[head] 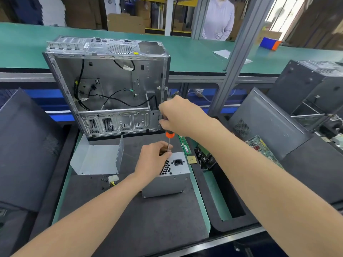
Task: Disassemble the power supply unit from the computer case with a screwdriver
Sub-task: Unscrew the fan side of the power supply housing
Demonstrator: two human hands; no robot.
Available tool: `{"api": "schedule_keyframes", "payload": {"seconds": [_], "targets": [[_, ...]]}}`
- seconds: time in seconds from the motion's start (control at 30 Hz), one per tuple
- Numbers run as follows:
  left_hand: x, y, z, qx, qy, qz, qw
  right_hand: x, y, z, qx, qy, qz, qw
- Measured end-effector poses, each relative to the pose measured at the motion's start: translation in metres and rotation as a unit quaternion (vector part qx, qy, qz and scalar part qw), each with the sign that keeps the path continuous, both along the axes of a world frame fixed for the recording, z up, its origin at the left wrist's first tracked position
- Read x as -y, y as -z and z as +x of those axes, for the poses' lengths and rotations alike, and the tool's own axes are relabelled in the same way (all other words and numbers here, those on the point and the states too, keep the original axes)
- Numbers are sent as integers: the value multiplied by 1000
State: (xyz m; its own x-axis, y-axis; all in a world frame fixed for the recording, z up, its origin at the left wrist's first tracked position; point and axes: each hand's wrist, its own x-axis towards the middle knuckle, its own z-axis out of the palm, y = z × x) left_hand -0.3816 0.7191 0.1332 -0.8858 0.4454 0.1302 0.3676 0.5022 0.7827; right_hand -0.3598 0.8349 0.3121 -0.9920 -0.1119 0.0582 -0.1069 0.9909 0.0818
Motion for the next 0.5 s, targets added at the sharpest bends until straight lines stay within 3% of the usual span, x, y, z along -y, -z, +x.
{"api": "schedule_keyframes", "payload": {"seconds": [0.13,0.3,0.37,0.5], "targets": [[1,0,-2,-6,10,1,1000,-23,-16,0,89,-95,-78,988],[1,1,0,-10,3,18,1000,-35,-22,-1,134,-113,-124,977],[0,0,1,-8,-2,18,1000,-32,-19,0,111,-87,-99,985],[0,0,2,3,-10,18,1000,-8,-10,-3,9,93,37,995]]}}
